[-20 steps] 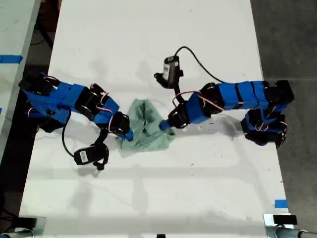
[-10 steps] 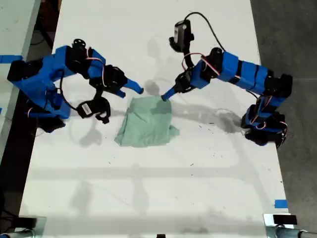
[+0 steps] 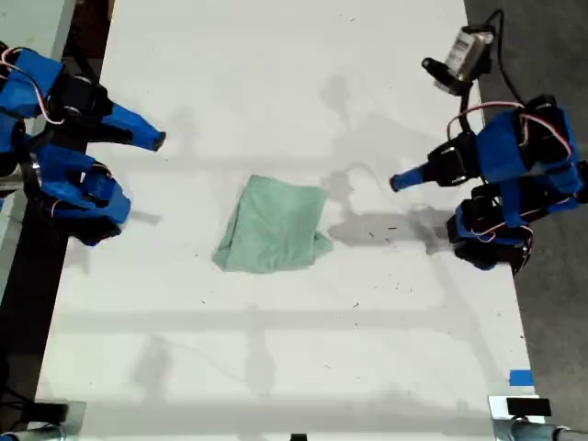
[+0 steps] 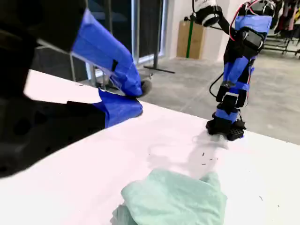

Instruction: Fold t shirt

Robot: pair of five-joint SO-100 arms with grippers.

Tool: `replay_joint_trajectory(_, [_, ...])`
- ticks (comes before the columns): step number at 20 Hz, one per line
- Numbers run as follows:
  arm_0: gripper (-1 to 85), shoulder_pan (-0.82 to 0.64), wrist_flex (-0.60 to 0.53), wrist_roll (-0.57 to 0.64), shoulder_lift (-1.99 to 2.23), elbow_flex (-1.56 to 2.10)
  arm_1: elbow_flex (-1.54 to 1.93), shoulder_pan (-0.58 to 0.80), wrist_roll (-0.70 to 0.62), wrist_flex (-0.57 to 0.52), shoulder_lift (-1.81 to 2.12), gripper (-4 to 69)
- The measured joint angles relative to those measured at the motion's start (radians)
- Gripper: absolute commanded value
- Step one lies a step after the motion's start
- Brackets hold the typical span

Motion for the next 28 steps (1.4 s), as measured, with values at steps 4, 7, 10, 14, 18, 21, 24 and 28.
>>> replay_joint_trajectory(4, [-0.4,0.049,-0.238,-0.025,0.382,0.617,0.393,-0.094,0.123,-0.015,0.256,1.5])
replay_joint_trajectory(7, [-0.4,0.071,-0.443,-0.044,0.655,1.177,0.703,-0.146,0.201,-0.066,0.520,1.5])
replay_joint_trajectory(10, [-0.4,0.103,-0.491,-0.055,0.965,1.583,1.029,-0.218,0.236,-0.150,0.793,2.0])
replay_joint_trajectory(14, [-0.4,0.094,-0.572,-0.067,1.008,1.885,1.308,-0.305,0.242,-0.221,0.953,9.3])
replay_joint_trajectory(18, [2.1,0.115,-0.577,-0.061,1.015,1.891,1.557,-0.351,0.242,-0.310,0.957,6.4])
replay_joint_trajectory(21, [5.2,0.032,-0.577,0.210,1.015,1.891,1.575,-0.284,-0.006,-0.328,0.965,6.2])
replay_joint_trajectory(24, [5.2,0.040,-0.577,0.258,1.015,1.891,1.578,-0.184,-0.098,-0.334,0.965,6.2])
replay_joint_trajectory(28, [5.3,0.038,-0.577,0.262,1.015,1.891,1.580,-0.178,-0.291,-0.337,0.965,5.6])
